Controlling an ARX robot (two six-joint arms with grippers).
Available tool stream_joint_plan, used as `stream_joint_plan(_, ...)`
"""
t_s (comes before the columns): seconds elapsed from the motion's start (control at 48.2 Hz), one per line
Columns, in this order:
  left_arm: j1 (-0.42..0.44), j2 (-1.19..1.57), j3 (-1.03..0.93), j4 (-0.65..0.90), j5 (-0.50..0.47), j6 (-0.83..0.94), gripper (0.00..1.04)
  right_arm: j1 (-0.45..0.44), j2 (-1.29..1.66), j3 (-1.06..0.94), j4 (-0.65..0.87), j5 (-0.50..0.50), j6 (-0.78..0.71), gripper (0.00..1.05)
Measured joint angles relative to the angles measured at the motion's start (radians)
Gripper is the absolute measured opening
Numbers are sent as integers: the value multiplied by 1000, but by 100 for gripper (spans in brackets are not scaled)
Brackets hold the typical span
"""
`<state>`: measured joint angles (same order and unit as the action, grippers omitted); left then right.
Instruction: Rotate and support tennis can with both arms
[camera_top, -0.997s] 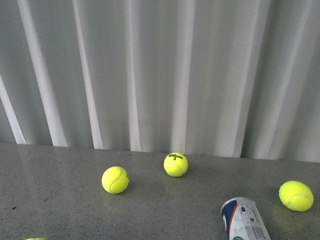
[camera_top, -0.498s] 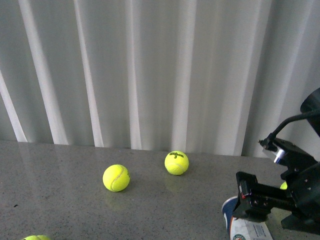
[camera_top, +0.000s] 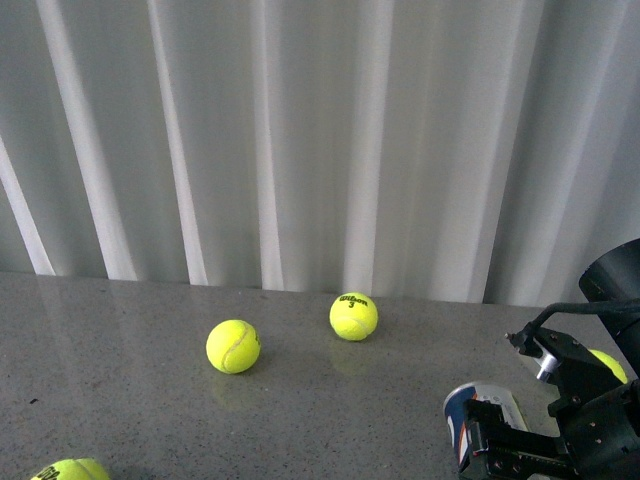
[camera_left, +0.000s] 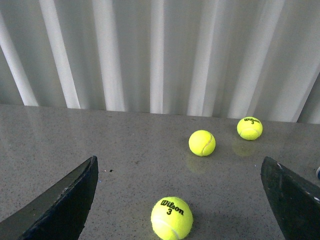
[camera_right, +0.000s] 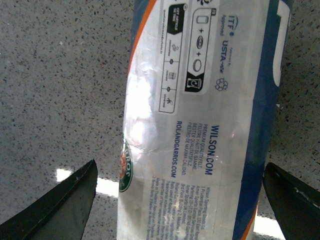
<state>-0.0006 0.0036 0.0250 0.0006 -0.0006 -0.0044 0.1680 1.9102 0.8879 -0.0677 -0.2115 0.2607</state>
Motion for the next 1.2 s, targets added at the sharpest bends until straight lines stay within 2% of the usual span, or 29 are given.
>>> stream_joint_plan(0.27,0,0,0,0,0,0,98,10,45,-41,81,28,-21,98)
stream_joint_plan(0.415,0,0,0,0,0,0,98,9,47,-48,94,37,-37,73)
stream_joint_plan(0.727,0,0,0,0,0,0,98,12,7,-62,97,80,-130,38)
stream_joint_plan(0.872,0,0,0,0,0,0,98,38,-77,-84,81,115,-299,24)
stream_joint_plan(0.976,0,0,0,0,0,0,98,58,-116,-99,93,143,-411,21)
stream_joint_plan(1.121,0,0,0,0,0,0,98,95,-169,-153,195,209,-669,16)
stream_joint_plan(1.204,0,0,0,0,0,0,98,109,-190,-184,239,189,-821,14)
